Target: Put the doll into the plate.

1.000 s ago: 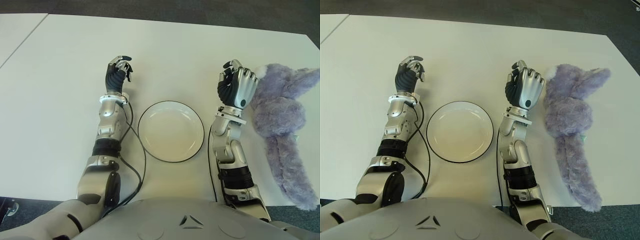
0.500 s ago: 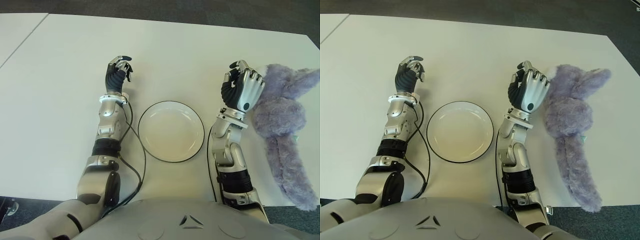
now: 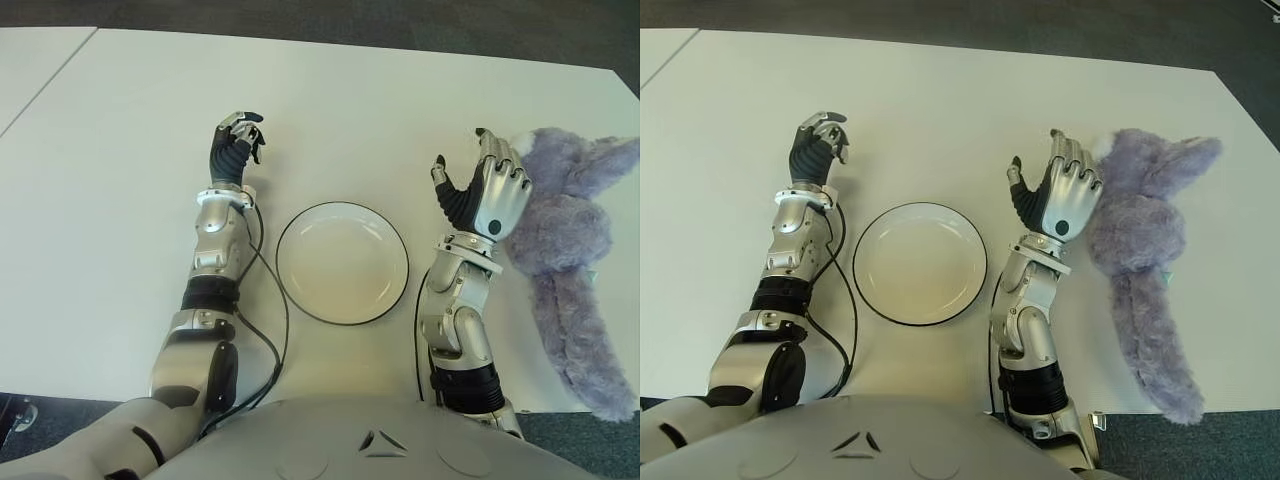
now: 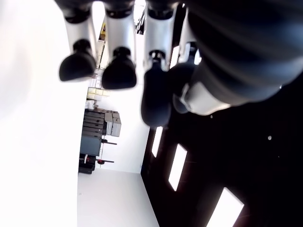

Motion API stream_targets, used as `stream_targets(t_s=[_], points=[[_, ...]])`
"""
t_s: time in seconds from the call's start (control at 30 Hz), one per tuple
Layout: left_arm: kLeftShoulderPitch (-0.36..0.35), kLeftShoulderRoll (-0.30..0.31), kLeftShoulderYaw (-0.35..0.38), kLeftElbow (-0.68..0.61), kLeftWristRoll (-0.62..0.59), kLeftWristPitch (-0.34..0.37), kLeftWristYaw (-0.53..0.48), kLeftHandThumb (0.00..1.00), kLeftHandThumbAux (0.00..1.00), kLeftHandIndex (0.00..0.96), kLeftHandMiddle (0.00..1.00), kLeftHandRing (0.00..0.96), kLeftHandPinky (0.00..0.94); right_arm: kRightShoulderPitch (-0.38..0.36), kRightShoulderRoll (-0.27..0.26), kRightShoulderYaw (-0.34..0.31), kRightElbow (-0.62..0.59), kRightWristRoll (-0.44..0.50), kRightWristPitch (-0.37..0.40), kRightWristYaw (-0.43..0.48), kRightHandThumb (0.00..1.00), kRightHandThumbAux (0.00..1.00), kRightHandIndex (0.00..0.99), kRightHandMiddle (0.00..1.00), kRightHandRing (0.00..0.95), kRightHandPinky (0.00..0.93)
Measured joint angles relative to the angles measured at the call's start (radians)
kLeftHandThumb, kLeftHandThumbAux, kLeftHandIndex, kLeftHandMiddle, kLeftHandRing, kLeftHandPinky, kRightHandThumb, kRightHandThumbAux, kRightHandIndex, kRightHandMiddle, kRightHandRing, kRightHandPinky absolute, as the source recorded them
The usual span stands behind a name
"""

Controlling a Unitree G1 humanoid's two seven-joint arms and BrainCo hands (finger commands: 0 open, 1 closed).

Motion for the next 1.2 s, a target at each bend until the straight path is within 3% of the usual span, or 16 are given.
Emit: stream_targets(t_s=[0.3,0.6,1.2], points=[[-0.001,0.000,0.000,0.002,0.001,0.000,0.000,0.714,0.702,0.444,0.813,0.810,0.796,0.009,0.016,0.003,-0.029,-0.062,0.030,0.063,0.194,0.381,0.000,0.000,0.000,0.000],[-0.002,0.000,0.000,0.002,0.001,0.000,0.000,0.715,0.701,0.444,0.815,0.812,0.802,0.034,0.020,-0.006,-0.057,-0.089,0.031,0.082,0.193,0.393,0.000,0.000,0.000,0.000],[-0.011,0.000,0.001,0.017,0.000,-0.008,0.000,0.716,0.701,0.444,0.814,0.811,0.800,0.048,0.019,-0.103,-0.107,-0.100,0.050,0.108,0.157,0.344,0.000,0.000,0.000,0.000]])
